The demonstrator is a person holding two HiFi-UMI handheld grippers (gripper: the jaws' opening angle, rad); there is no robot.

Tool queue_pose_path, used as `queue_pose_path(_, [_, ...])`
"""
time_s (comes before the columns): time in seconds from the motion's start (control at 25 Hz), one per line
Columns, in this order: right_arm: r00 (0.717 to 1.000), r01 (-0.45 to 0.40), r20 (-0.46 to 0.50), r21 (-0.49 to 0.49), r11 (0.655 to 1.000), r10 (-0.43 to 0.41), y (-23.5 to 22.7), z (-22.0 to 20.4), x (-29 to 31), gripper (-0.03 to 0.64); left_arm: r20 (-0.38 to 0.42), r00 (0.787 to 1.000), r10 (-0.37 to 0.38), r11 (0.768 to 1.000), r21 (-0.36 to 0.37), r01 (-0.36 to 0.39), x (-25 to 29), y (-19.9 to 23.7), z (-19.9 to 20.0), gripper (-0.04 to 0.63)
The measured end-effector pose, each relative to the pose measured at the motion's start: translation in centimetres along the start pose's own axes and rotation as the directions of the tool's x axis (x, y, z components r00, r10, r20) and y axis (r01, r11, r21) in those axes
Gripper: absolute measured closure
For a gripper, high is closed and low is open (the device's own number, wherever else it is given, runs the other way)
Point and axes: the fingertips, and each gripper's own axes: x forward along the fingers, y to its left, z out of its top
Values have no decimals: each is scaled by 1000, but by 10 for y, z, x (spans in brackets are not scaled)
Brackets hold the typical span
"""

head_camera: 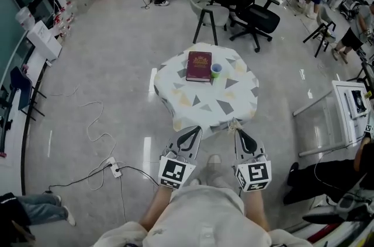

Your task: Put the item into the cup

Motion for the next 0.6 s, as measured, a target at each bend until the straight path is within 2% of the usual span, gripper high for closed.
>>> queue_pose_path(0.6, [997, -71, 21, 2, 998, 71, -76, 19, 84, 612, -23, 996, 82, 997, 5, -82, 93, 35, 13, 583])
